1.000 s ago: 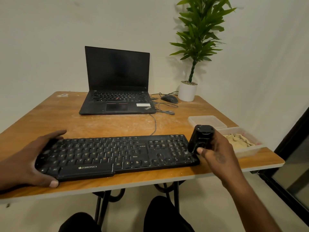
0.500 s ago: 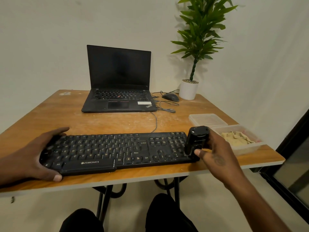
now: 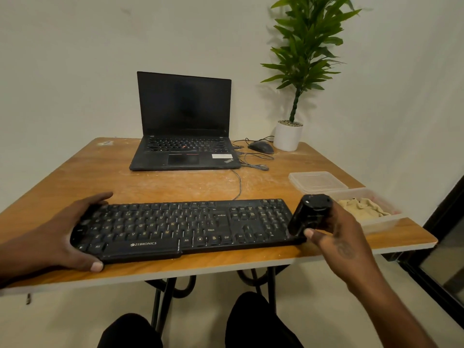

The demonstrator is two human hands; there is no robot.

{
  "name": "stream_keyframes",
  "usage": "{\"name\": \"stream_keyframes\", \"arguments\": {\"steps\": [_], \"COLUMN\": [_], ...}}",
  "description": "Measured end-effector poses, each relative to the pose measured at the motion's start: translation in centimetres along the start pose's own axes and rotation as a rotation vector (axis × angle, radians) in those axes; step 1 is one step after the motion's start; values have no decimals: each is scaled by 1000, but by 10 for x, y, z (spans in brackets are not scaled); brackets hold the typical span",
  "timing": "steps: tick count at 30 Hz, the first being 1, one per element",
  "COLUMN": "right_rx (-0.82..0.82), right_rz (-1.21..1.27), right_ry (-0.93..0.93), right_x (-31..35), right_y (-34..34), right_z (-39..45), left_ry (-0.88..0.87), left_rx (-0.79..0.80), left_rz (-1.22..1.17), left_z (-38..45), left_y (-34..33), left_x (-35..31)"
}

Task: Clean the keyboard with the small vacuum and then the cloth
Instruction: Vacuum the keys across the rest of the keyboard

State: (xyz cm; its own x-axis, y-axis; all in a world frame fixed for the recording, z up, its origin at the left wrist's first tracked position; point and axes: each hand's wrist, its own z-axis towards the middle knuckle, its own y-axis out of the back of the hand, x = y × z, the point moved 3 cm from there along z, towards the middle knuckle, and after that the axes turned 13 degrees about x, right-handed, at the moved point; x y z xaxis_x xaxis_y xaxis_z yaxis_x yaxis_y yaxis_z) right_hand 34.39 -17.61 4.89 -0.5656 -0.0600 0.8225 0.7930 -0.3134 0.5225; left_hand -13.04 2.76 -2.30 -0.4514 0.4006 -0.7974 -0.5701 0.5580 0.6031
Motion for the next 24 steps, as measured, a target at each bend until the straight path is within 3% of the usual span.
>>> {"name": "stream_keyframes", "arguments": {"steps": [9,16,24], "right_rx": [88,-59,73], "right_rz": [7,20,46], "right_ry": [52,-5,2], "right_x": [13,-3,10], "right_y": [-34,1,-28], "right_z": [-1,-6,0], "left_ry": [19,18,22], "left_rx": [-9,12,11], "left_rz": [-3,-24,-8], "left_z": [0,0,-3], "left_y": [1,3,1], "left_x": [4,15,3]}}
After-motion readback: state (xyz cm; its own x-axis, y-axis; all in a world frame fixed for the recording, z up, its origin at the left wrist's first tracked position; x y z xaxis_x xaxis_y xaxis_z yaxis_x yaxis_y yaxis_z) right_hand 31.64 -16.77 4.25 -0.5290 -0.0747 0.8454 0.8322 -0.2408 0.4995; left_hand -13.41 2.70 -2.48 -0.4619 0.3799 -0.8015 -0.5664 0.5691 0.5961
